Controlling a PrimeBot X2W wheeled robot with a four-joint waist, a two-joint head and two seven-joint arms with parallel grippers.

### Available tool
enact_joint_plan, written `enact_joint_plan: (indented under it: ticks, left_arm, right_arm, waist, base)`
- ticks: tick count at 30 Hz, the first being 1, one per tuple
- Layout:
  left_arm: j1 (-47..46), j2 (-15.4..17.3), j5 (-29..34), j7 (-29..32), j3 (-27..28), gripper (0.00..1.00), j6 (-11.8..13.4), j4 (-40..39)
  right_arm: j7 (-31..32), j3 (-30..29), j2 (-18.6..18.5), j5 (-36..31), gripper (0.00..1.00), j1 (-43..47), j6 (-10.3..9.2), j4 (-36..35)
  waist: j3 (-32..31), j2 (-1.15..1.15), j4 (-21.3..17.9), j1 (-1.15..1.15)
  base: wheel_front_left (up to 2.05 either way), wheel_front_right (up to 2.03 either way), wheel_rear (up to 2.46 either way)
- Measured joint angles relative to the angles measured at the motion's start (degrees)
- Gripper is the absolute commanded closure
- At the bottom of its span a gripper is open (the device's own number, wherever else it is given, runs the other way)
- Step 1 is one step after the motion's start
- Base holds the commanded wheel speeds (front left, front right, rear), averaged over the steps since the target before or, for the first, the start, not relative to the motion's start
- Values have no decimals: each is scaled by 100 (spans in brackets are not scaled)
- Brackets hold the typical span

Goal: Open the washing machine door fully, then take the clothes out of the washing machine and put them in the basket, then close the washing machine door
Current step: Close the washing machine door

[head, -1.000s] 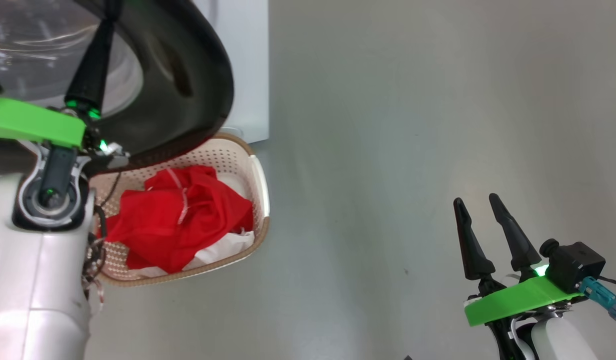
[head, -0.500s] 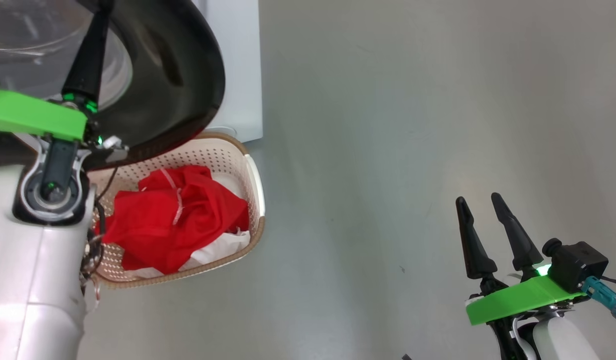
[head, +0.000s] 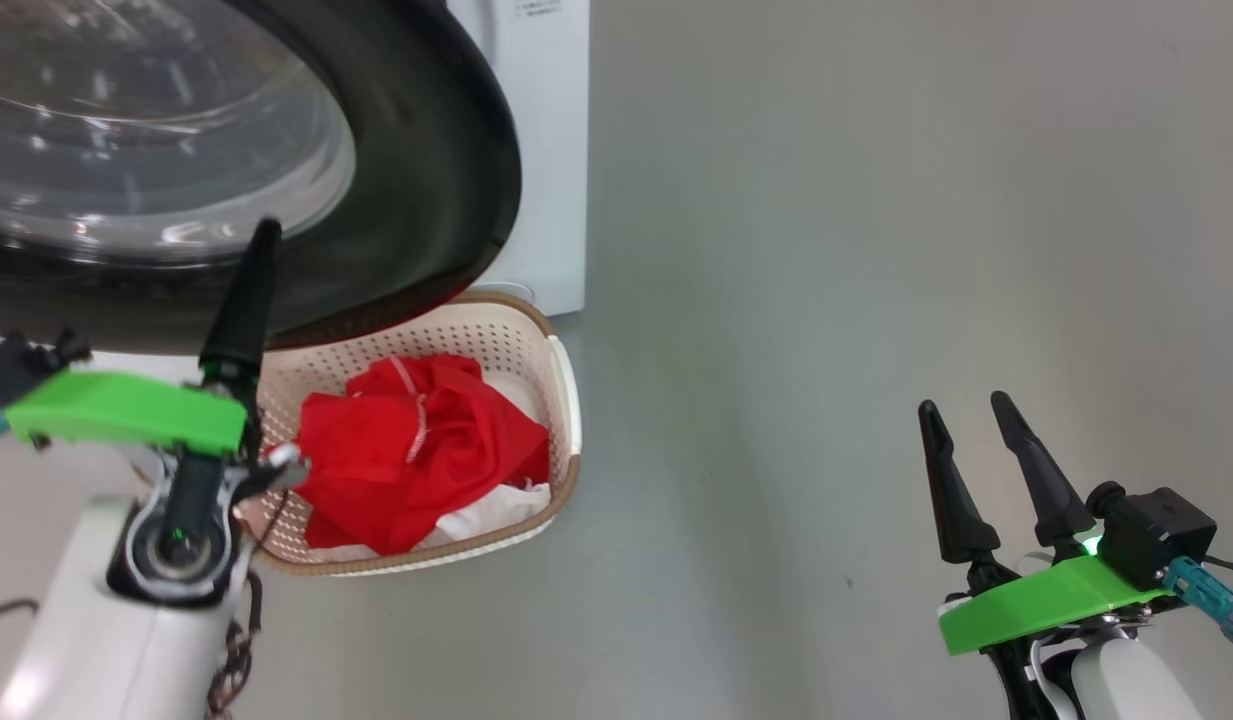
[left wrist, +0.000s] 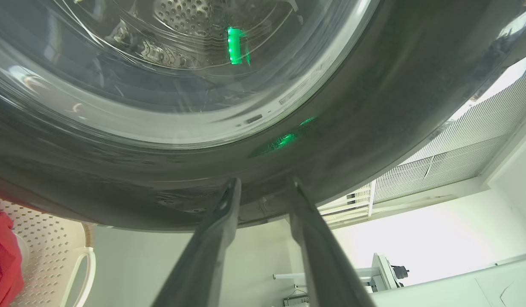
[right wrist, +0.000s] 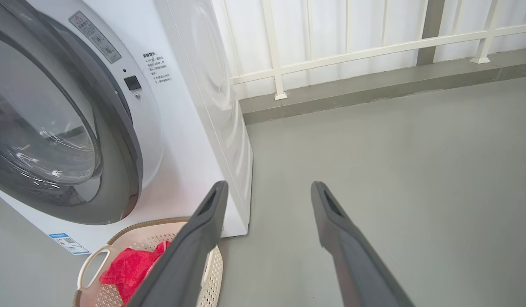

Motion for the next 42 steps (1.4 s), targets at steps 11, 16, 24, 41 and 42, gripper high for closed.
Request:
enact_joint_plan:
  ticks: [11,16,24,41,42]
  left_arm:
    - [867,294,297,-736,-495,0,0,-97]
    - [1231,427,379,-1115,-700,0,0,-147]
    - [2007,606,791,-1321,-679,0,0,-279]
    - [3173,77,5232,-1339,981,0,-4,-1123]
    - [3216,35,5475,-1339,1043,0,-5,-1158]
  right_arm:
    - [0,-99,1,-181,0,242,0,48]
    - [0,-113,0,-194,0,274,0,62]
    - [0,-181,2,-248,0,488,0,73]
    - [0,-324,5,-390,0,748,0,73]
    - [0,-332,5,-394,0,750,0,71]
  waist:
    - [-309,0,348,0]
    - [-435,0,485,0]
    - [-622,0,618,0]
    - [-885,0,752,0]
    - [-893,0,752,0]
  base:
    - [0,0,0]
    - [0,0,0]
    - [0,0,0]
    - [0,0,0]
    - [0,0,0]
